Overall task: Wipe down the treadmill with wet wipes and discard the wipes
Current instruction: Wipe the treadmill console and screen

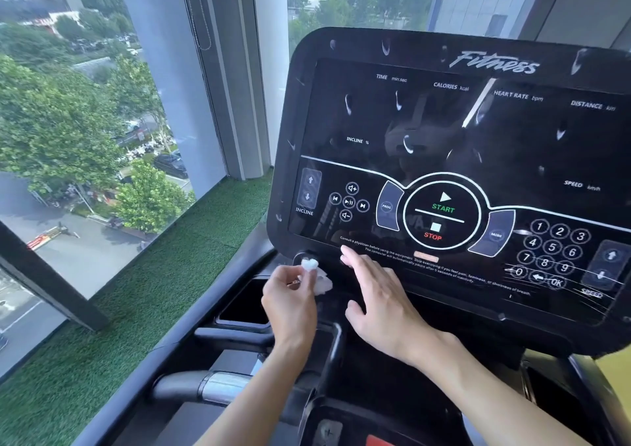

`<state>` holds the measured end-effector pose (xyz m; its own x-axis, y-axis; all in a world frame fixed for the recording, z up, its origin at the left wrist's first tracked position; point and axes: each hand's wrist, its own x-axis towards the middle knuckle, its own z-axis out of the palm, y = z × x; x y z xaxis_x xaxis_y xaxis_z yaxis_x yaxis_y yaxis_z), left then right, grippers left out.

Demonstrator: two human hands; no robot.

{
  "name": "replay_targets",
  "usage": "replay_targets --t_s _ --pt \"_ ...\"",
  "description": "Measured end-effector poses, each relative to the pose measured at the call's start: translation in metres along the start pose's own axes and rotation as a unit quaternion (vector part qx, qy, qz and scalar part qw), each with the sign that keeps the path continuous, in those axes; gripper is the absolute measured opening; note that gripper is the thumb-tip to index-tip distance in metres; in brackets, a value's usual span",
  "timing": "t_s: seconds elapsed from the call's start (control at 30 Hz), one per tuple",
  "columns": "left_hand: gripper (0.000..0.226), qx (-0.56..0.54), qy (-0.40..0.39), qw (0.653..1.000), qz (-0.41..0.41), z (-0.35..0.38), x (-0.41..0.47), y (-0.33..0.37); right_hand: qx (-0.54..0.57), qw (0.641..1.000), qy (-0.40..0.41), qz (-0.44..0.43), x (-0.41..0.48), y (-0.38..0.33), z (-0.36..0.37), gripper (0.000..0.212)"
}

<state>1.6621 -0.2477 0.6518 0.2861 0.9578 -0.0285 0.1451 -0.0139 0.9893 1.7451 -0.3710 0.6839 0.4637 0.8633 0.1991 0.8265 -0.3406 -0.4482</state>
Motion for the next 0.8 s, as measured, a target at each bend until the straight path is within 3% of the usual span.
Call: replay_targets --t_s 0.2,0.4,0.57,0.73,0.8 --pt "0.011 -0.003 0.030 1.000 0.001 -0.010 0.017 0.005 0.004 1.000 0.002 -0.002 0.000 0.000 0.001 0.083" --pt "0.013 0.022 -0.023 0.998 0.046 -0.012 0.019 0.005 -0.006 1.000 0.009 -0.002 0.003 -0.001 0.006 0.082" --pt "0.025 0.084 -0.048 0.985 0.142 -0.001 -0.003 -0.001 -0.008 1.000 0.014 -0.004 0.004 -0.001 0.008 0.083" --pt "0.019 0.035 0.001 0.994 0.103 -0.007 0.016 0.004 -0.002 1.000 0.019 0.000 0.002 -0.002 0.004 0.081" --pt "0.022 0.055 0.000 0.991 0.125 -0.010 0.019 0.009 -0.001 1.000 0.017 0.005 0.001 -0.002 0.004 0.079"
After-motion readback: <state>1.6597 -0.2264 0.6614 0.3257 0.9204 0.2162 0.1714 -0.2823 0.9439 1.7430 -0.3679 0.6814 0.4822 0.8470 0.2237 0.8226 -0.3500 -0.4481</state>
